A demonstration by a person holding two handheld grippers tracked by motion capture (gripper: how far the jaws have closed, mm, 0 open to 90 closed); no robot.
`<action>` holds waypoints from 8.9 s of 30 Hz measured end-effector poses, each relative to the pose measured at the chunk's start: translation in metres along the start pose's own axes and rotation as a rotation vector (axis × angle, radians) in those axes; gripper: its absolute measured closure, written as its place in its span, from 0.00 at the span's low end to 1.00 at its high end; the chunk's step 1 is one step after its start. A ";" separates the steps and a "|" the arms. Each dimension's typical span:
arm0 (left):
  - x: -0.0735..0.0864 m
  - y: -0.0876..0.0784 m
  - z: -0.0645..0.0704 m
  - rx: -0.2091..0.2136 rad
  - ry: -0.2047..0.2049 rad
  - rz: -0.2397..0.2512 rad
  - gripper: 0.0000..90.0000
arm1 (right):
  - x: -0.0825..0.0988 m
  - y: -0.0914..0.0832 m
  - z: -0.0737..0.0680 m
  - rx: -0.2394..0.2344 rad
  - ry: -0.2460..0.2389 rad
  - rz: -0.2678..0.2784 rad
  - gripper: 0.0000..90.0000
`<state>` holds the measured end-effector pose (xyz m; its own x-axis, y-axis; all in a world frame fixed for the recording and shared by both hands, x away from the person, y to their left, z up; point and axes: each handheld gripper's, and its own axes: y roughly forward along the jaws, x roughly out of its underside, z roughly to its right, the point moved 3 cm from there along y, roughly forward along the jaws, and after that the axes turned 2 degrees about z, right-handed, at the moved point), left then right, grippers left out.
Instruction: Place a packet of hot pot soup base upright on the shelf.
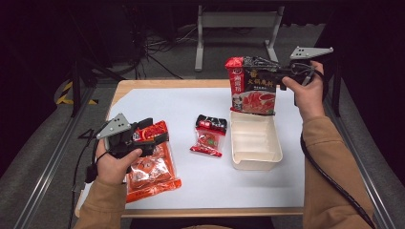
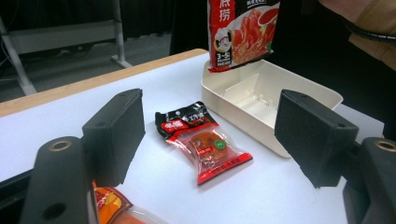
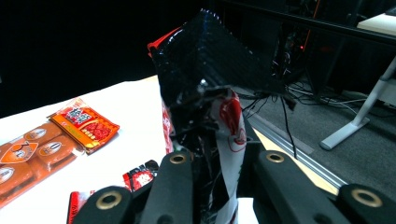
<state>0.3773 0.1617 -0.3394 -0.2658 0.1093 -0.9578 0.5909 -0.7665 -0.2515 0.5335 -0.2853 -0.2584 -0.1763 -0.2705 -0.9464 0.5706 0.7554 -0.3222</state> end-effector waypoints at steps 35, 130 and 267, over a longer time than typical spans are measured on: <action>0.004 0.004 -0.005 0.006 -0.011 -0.006 0.28 | 0.047 0.026 0.009 -0.020 0.038 -0.009 0.88; 0.019 -0.009 -0.038 -0.072 -0.013 -0.096 0.14 | 0.111 -0.084 -0.069 0.167 0.113 -0.060 0.36; 0.127 -0.008 -0.156 -0.193 -0.341 -0.363 0.88 | 0.142 -0.080 -0.089 0.038 0.091 -0.158 0.30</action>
<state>0.4572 0.2804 -0.4802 -0.6927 0.1099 -0.7128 0.5355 -0.5838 -0.6103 0.3910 -0.3309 -0.3685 -0.3371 -0.3279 -0.8825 0.5597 0.6839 -0.4679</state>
